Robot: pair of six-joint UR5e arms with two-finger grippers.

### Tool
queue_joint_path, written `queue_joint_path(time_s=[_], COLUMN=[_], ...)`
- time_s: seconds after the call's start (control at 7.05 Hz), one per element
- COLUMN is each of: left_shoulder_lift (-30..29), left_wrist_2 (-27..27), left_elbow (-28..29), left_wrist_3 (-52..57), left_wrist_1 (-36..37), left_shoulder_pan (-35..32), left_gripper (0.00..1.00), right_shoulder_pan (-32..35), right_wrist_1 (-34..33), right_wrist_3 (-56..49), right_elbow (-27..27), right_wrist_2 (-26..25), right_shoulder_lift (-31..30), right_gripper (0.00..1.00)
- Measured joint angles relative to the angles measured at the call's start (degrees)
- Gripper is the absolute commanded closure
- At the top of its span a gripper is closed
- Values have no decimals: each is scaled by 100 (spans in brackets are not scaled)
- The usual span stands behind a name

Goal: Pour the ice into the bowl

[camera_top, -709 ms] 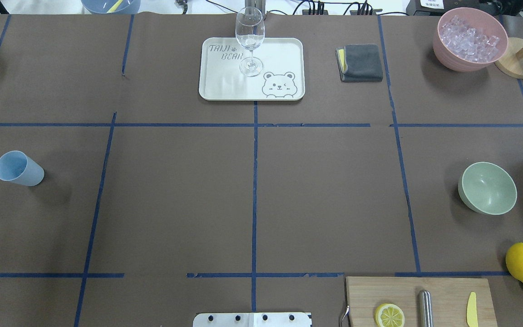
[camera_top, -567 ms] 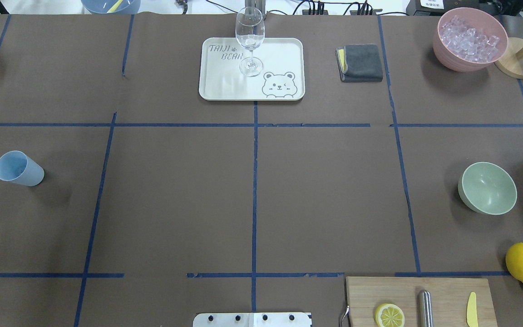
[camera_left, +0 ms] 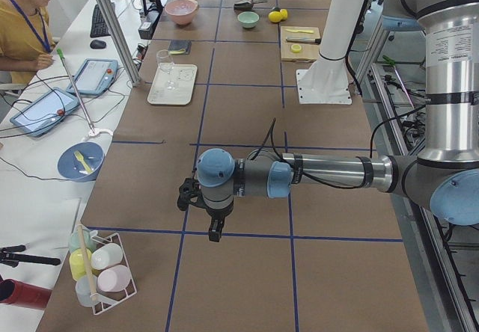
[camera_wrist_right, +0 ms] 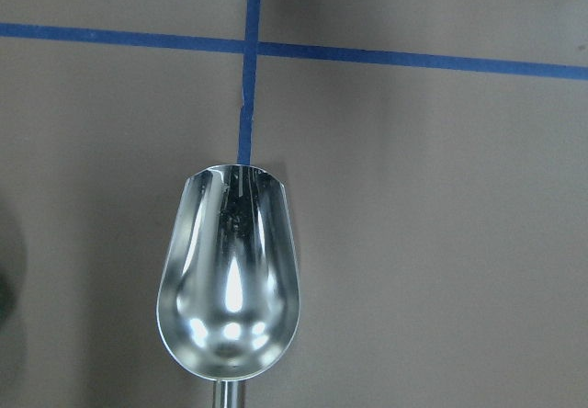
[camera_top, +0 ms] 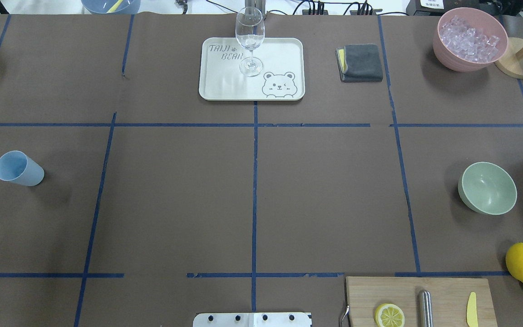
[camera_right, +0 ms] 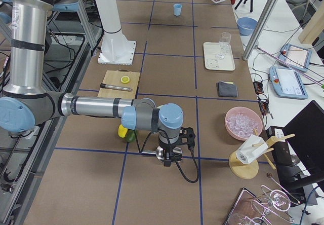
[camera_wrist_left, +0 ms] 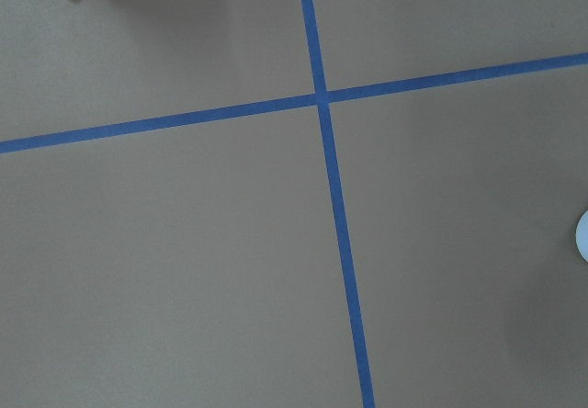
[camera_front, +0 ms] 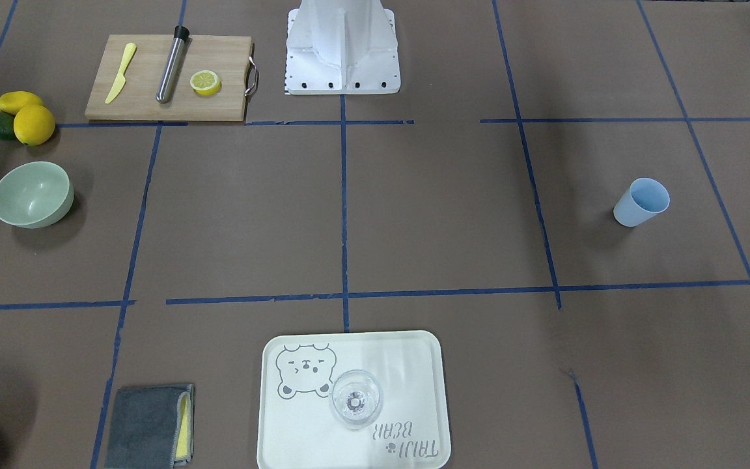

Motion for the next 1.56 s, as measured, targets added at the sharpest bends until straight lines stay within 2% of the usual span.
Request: queue_joint_path(time_s=[0.43, 0.85, 0.99, 1.13, 1.56], left_shoulder_lift=[-6, -8, -8, -8, -6], left_wrist_2=[0, -4, -8, -17, -32], left_elbow=[-39, -41, -43, -46, -31], left_wrist_3=[0, 1, 2, 8, 4], left_wrist_1=[-3, -171, -193, -202, -363], left_shoulder_pan=[2, -2, -2, -2, 0], left_gripper=[0, 0, 0, 0, 0], right_shoulder_pan=[-6, -68, -273, -556, -1732], right_wrist_1=[31, 604, 1067, 1565, 2469], right_wrist_3=[49, 206, 218, 276, 1644], right_elbow=[551, 580, 584, 576, 513], right_wrist_2=[43, 469, 555, 592, 336], right_shoulder_lift=[189, 105, 50, -20, -246], right_gripper=[0, 0, 9, 1, 0])
